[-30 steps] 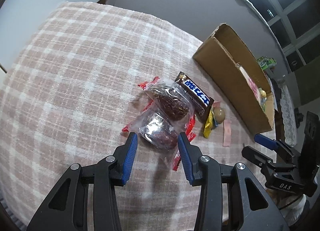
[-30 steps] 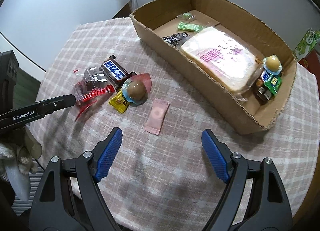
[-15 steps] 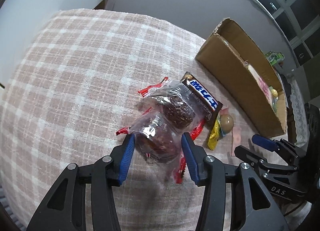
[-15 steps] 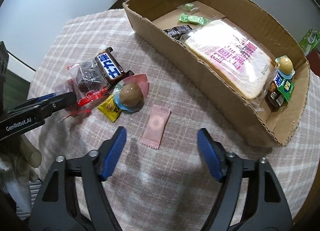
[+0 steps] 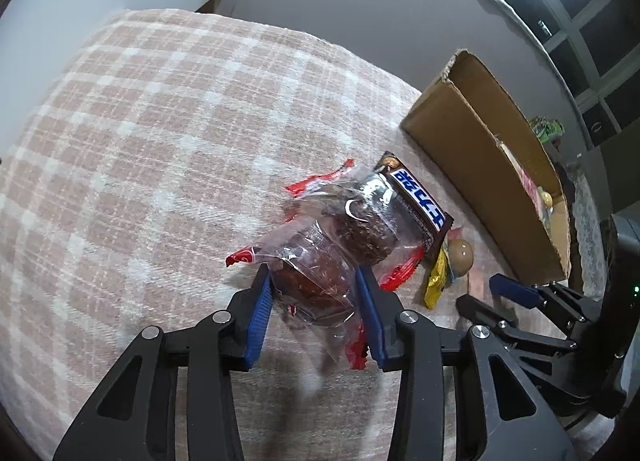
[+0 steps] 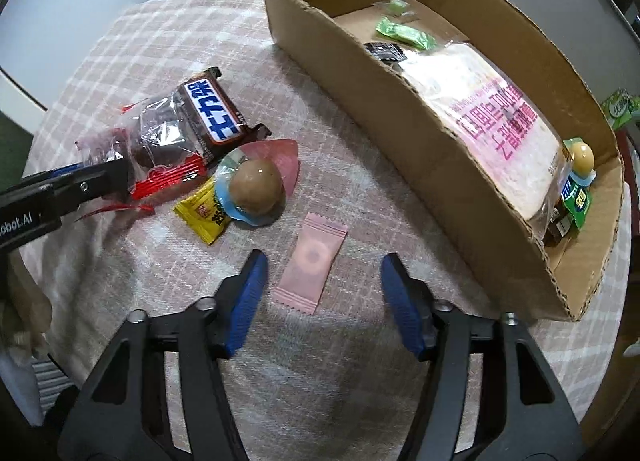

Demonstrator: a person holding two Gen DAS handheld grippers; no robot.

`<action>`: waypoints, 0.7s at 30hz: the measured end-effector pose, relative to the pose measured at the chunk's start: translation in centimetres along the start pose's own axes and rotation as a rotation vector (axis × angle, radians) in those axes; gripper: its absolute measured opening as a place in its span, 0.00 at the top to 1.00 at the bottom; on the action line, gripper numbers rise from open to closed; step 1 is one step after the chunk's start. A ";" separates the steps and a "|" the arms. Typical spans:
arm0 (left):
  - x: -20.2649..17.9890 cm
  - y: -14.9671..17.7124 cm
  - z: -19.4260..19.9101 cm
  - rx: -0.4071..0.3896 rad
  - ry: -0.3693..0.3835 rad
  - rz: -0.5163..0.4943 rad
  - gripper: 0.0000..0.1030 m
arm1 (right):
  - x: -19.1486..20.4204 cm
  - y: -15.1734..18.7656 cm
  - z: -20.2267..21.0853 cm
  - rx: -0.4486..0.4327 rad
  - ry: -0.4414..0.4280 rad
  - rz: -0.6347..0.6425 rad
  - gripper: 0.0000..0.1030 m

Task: Organize snacks
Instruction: 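Grasp the bag of dark dried fruit with the left tool while the right tool grasps the pink candy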

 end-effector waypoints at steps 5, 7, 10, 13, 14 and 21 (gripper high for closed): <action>1.1 0.8 0.9 -0.010 0.011 0.005 0.62 | 0.3 0.0 0.2 0.002 -0.003 0.023 0.71; 1.6 1.4 1.2 -0.009 0.015 0.013 0.62 | 0.3 0.0 0.2 0.001 -0.004 0.028 0.76; 1.9 2.0 1.7 -0.012 0.015 0.014 0.62 | 0.2 0.2 0.4 0.002 -0.019 0.015 0.79; 1.4 2.0 1.8 -0.015 0.010 0.005 0.62 | -0.5 0.5 0.6 0.006 -0.051 -0.008 0.80; 1.5 2.0 1.9 -0.017 0.010 0.002 0.62 | -0.5 0.4 0.5 0.008 -0.068 -0.018 0.80; 0.4 1.6 2.1 -0.024 0.008 -0.015 0.62 | -1.7 1.4 1.3 0.015 -0.113 -0.059 0.80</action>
Point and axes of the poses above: each gripper's, at about its wrist camera, not at the fingertips, and z roughly against the way its jaws point, x to its left, y to its underside, the point moved 10 cm from there along -z, roughly the way its jaws point, and after that the axes turned 8 degrees about -z, right-handed, at the moved point
